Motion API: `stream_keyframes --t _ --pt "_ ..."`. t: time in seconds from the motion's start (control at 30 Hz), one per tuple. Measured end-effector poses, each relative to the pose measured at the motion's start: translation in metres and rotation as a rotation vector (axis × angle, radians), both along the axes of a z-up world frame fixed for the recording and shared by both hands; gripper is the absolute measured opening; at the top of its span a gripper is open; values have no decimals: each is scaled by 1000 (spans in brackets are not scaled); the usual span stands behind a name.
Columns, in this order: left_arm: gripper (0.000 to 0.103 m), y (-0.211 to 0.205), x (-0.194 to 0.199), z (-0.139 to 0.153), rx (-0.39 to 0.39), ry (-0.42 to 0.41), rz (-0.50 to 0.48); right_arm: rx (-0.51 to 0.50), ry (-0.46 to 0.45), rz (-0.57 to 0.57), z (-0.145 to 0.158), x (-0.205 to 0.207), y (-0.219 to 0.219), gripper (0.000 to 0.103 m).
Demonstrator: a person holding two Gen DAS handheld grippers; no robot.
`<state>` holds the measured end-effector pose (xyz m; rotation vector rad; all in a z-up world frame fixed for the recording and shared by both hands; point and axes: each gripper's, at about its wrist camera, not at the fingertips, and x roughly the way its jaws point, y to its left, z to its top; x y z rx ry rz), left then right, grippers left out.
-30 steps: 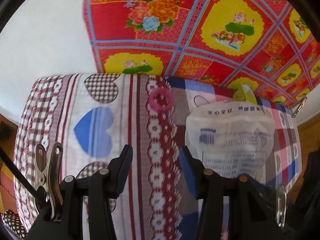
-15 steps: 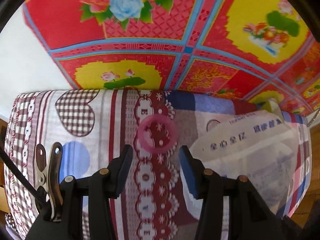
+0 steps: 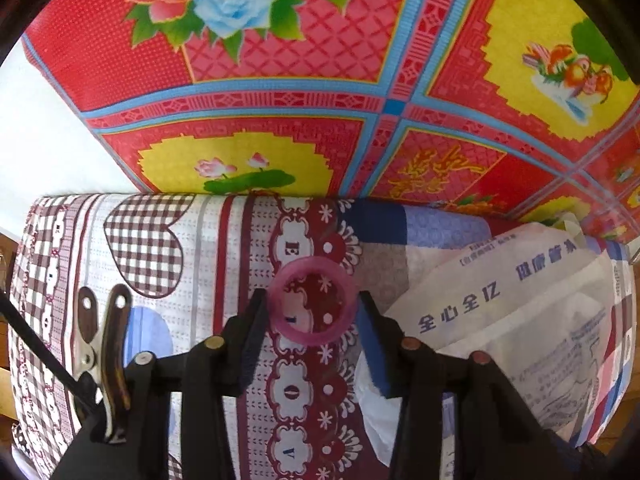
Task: Collect trash
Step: 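Close the left tool on the pink ring while the right tool grasps the white plastic bag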
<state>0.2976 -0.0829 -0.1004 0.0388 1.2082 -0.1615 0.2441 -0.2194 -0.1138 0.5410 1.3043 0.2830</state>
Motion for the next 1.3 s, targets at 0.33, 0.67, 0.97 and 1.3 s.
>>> stream_keyframes --t 0.33,0.67,0.97,1.3 --pt "45 11 -17 5 -32 10 13 9 11 2 -4 11 3 37" --pt "45 8 -37 2 -28 6 7 -56 -3 9 -2 35 16 51" --pt "45 41 -52 -1 -50 15 69 -101 21 32 -11 60 29 51" --pt "45 75 -73 9 -45 0 116 -134 -2 130 -18 65 46 7"
